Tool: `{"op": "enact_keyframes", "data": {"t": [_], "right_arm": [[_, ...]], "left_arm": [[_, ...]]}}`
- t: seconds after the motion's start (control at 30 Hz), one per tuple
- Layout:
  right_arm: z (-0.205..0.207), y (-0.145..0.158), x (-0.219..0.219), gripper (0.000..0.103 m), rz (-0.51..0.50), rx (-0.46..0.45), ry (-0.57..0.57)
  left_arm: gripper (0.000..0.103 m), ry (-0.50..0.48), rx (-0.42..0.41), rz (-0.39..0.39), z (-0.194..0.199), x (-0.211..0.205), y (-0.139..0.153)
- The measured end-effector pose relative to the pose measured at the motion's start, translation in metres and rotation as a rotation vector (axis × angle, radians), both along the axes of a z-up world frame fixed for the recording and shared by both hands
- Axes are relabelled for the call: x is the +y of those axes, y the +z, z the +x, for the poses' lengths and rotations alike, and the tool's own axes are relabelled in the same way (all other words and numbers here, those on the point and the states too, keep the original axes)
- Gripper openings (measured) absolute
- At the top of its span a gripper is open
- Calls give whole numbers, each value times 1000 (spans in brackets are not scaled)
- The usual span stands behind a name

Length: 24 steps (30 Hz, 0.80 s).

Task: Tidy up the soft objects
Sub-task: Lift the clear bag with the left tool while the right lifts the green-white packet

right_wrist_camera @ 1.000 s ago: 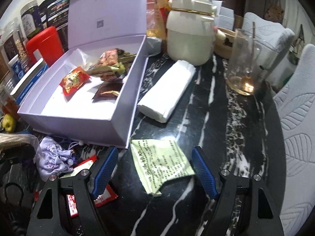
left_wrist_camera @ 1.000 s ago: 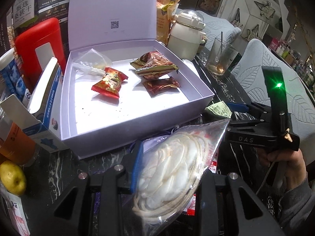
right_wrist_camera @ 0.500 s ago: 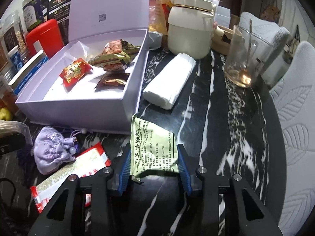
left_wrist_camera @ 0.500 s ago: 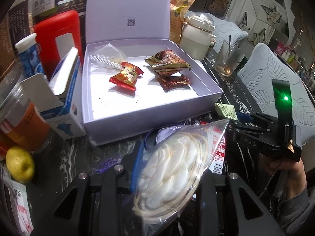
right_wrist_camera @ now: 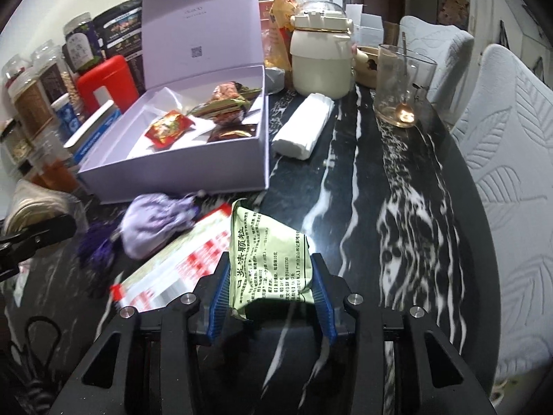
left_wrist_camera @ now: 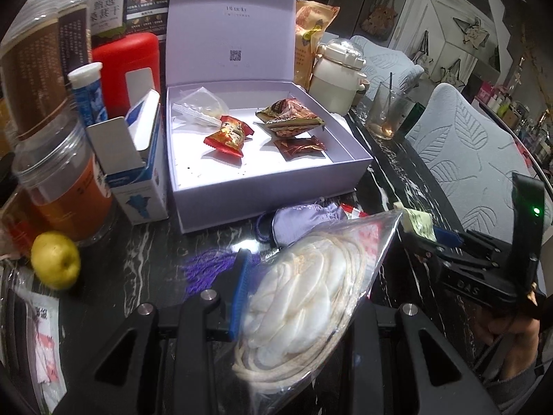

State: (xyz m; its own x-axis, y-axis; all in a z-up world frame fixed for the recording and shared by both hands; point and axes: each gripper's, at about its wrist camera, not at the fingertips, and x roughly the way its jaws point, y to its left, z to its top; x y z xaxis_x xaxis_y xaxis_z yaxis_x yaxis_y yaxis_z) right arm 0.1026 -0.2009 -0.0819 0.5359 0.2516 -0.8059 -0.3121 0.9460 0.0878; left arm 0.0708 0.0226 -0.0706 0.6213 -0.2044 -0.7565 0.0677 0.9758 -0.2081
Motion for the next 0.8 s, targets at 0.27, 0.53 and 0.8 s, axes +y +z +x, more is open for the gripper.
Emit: {"op": "enact_keyframes", "data": {"t": [0.27,0.53,0.8], "right_arm": [[-48,20,7,43,54,-22,11],[-92,43,23,43,95,-61,46],[-124,61,42,43,126,-100,99]], "left_arm": [[31,5,-28,-1,-26,4,6],[31,4,-79,-6,-54,11,20],[31,2,-131,-9,-79,19,36]]}}
